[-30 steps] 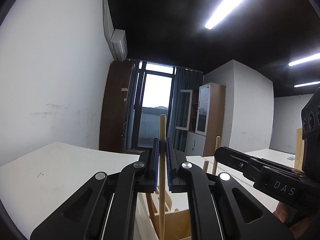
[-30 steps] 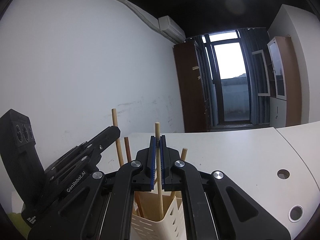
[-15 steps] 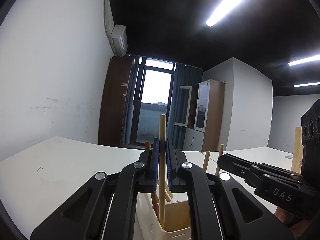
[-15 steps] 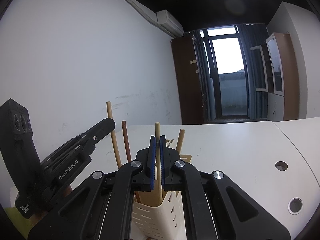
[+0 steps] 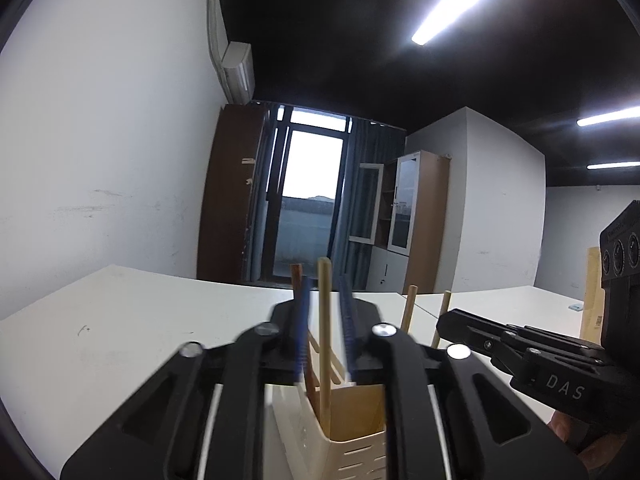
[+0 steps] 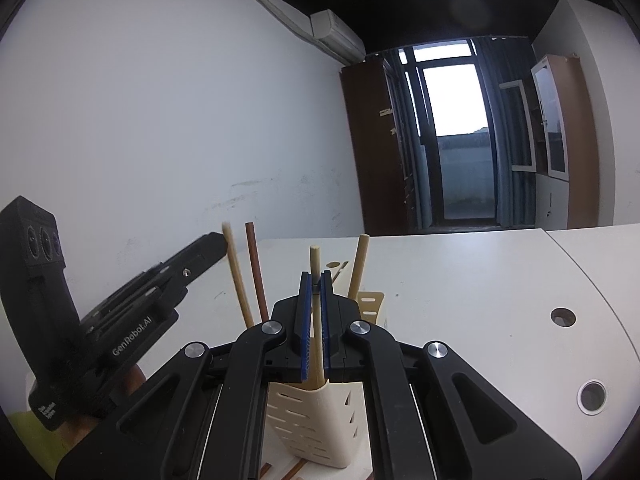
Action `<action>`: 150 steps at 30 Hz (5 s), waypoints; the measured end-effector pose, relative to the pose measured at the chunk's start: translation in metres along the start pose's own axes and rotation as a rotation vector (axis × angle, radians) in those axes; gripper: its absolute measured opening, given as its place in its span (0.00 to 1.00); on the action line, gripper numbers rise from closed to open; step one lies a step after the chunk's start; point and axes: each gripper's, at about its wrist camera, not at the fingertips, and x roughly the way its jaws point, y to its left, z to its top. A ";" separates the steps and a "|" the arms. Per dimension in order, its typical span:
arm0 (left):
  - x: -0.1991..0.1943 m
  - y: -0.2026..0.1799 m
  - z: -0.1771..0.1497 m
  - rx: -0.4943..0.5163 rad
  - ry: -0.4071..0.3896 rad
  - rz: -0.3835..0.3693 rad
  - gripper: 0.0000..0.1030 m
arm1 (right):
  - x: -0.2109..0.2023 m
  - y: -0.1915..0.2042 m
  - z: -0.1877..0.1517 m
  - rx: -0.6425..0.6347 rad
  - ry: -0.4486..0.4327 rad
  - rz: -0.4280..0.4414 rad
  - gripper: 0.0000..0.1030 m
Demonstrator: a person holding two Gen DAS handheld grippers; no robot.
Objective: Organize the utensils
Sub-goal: 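Lower both chopsticks into the holder, open both tools and withdraw, then move both open tools down to the chopsticks lying before the holder, then grasp a dark-brown chopstick with the left tool while the right tool grasps another, then lift both held chopsticks upright and carry them above the holder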
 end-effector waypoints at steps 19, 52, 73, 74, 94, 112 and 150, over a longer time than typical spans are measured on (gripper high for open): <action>-0.026 0.003 0.002 0.004 0.056 0.022 0.26 | -0.006 -0.009 -0.003 0.011 0.034 -0.068 0.24; -0.029 0.009 -0.085 0.043 0.700 0.032 0.38 | 0.008 -0.025 -0.099 0.113 0.505 -0.255 0.51; -0.007 0.016 -0.132 0.041 0.950 -0.010 0.39 | 0.049 -0.036 -0.136 0.199 0.676 -0.276 0.52; -0.006 0.015 -0.134 0.044 0.955 -0.011 0.39 | 0.051 -0.035 -0.137 0.200 0.681 -0.279 0.52; 0.004 0.014 -0.155 0.081 1.017 -0.007 0.27 | 0.070 -0.031 -0.153 0.176 0.736 -0.303 0.43; 0.002 0.009 -0.157 0.176 0.999 -0.012 0.06 | 0.066 -0.027 -0.160 0.126 0.747 -0.260 0.12; -0.069 0.008 -0.013 0.030 0.464 0.027 0.06 | -0.031 0.014 -0.071 0.023 0.319 -0.161 0.07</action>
